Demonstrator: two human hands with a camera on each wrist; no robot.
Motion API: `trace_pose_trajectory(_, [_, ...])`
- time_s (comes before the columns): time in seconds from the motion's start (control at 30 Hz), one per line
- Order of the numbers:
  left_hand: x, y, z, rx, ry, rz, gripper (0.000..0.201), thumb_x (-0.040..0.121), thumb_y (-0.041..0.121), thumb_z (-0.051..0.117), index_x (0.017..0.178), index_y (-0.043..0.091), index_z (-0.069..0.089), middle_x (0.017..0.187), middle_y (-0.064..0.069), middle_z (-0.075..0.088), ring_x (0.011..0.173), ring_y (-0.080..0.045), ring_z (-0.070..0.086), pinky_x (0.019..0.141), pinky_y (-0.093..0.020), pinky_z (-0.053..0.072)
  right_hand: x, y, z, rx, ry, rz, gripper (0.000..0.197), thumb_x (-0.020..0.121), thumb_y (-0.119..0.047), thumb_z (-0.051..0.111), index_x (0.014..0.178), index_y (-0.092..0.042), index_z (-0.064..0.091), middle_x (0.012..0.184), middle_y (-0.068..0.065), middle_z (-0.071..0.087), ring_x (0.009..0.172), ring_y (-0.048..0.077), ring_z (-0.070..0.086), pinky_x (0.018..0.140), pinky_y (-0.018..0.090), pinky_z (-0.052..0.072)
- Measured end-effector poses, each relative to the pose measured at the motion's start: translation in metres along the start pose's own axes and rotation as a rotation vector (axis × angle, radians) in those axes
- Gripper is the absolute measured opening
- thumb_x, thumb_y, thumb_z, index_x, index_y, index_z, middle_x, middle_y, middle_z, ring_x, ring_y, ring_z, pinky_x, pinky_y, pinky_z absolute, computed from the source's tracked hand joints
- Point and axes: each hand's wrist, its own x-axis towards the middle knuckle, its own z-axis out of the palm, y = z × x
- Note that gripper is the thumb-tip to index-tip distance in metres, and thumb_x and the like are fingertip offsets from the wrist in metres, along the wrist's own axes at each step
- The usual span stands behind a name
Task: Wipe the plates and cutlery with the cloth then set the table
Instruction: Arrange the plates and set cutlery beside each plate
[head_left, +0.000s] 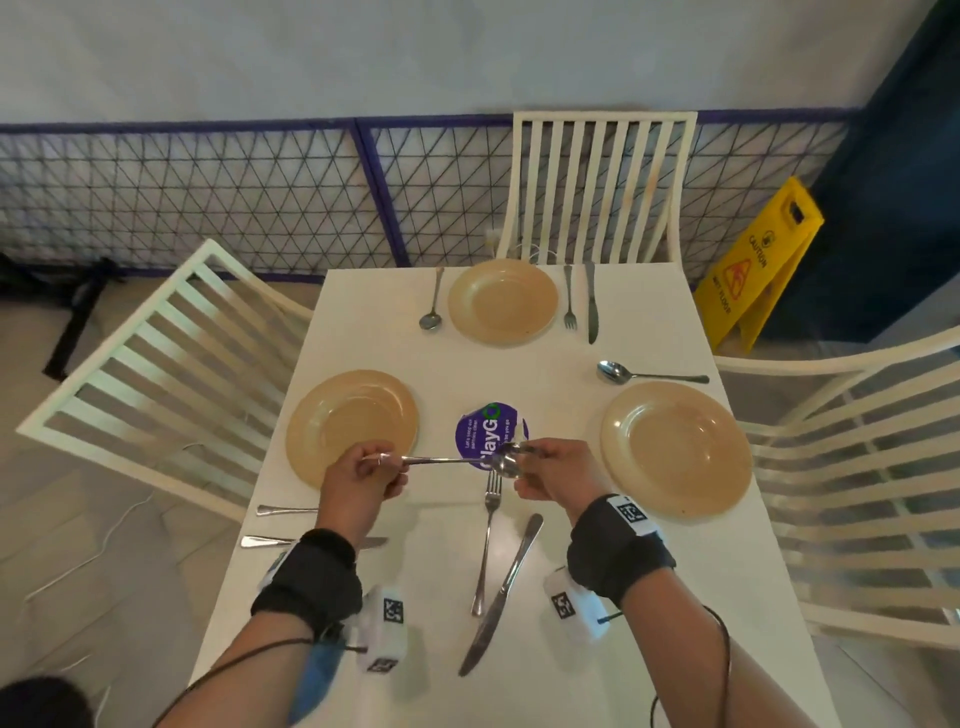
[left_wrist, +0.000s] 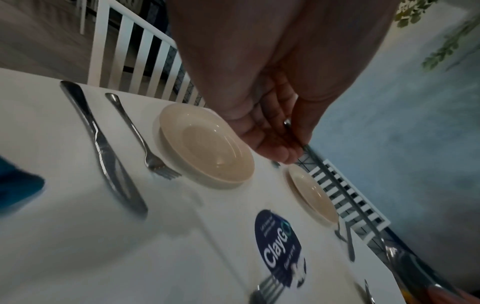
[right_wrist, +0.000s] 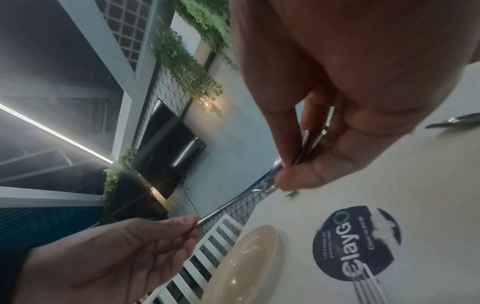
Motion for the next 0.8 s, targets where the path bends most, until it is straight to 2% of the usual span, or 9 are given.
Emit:
trace_pose_trajectory(0.1, [0.03,0.01,-0.021,-0.008,0.071,-0.003,0.015,0.09,0.002,0.069,0.1,0.013,0.065,0.096,-0.02,0.073,0.076,-0.024,0.066,0.083,-0.035,0.058,0.026,-0.011,0.03,-0.031,0.042,0.007,0.016,0.078,-0.006,0.081,0.093,-0.009,0.075,0.077,0.015,0.072,0.062,0.026,0.069,0.072,0.04,0.063])
trace_pose_trajectory(0.2, [0.067,0.016,-0.042,0.043,0.128,0.012,0.014,0.086,0.007,0.073,0.096,0.018,0.071,0.092,-0.021,0.075,0.075,-0.024,0.065,0.09,-0.042,0.057,0.054,-0.023,0.062,-0.032,0.064,0.023,0.014,0.076,-0.003,0.079,0.08,-0.015,0.074,0.08,0.018,0.074,0.075,0.039,0.074,0.079,0.048,0.062])
trace_pose_trajectory(0.27, [0.093,0.024,-0.055,0.069,0.156,0.017,0.013,0.088,0.008,0.072,0.097,0.017,0.074,0.084,-0.019,0.074,0.073,-0.024,0.064,0.092,-0.044,0.057,0.073,-0.032,0.082,0.029,0.035,0.055,0.012,0.082,0.002,0.072,0.091,-0.005,0.075,0.083,0.02,0.073,0.072,0.036,0.073,0.076,0.043,0.063])
trace_pose_trajectory(0.33, [0.121,0.032,-0.066,0.053,0.158,0.018,0.016,0.091,0.004,0.067,0.106,0.009,0.07,0.078,-0.015,0.069,0.072,-0.026,0.062,0.089,-0.042,0.056,0.09,-0.045,0.101,0.091,-0.012,0.094,0.013,0.089,0.007,0.062,0.094,0.0,0.072,0.087,0.02,0.071,0.074,0.032,0.071,0.078,0.039,0.063])
trace_pose_trajectory(0.4, [0.149,0.041,-0.077,0.052,0.154,0.011,0.019,0.092,0.001,0.066,0.11,0.004,0.067,0.078,-0.015,0.069,0.07,-0.024,0.063,0.084,-0.037,0.058,0.108,-0.061,0.118,0.102,-0.057,0.119,0.02,0.093,0.009,0.055,0.088,-0.004,0.07,0.084,0.018,0.069,0.084,0.032,0.068,0.092,0.043,0.058])
trace_pose_trajectory(0.43, [0.165,0.045,-0.082,0.061,0.157,0.008,0.018,0.09,0.001,0.068,0.108,0.003,0.067,0.081,-0.016,0.071,0.069,-0.024,0.064,0.082,-0.035,0.06,0.119,-0.066,0.127,0.105,-0.063,0.126,0.019,0.094,0.009,0.055,0.093,-0.001,0.071,0.083,0.016,0.068,0.086,0.032,0.068,0.094,0.044,0.057])
trace_pose_trajectory(0.53, [0.21,0.053,-0.097,0.099,0.169,-0.011,0.01,0.086,0.003,0.073,0.094,0.007,0.07,0.089,-0.021,0.074,0.07,-0.022,0.067,0.081,-0.033,0.061,0.155,-0.077,0.15,0.113,-0.027,0.103,0.026,0.093,0.008,0.056,0.118,0.008,0.063,0.085,0.014,0.067,0.076,0.025,0.068,0.08,0.036,0.062])
trace_pose_trajectory(0.67, [0.268,0.052,-0.111,0.181,0.182,-0.031,0.009,0.082,0.008,0.078,0.091,0.009,0.075,0.08,-0.013,0.072,0.068,-0.021,0.063,0.09,-0.041,0.059,0.201,-0.085,0.178,0.085,-0.005,0.091,0.031,0.091,0.008,0.058,0.121,0.01,0.061,0.102,0.024,0.069,0.079,0.026,0.068,0.079,0.035,0.063])
trace_pose_trajectory(0.8, [0.308,0.04,-0.121,0.284,0.206,-0.051,0.005,0.084,0.012,0.077,0.085,0.017,0.076,0.084,-0.014,0.075,0.069,-0.021,0.063,0.09,-0.036,0.059,0.24,-0.083,0.2,0.075,-0.01,0.136,0.032,0.09,0.008,0.06,0.122,0.007,0.061,0.092,0.014,0.067,0.079,0.024,0.069,0.078,0.034,0.063])
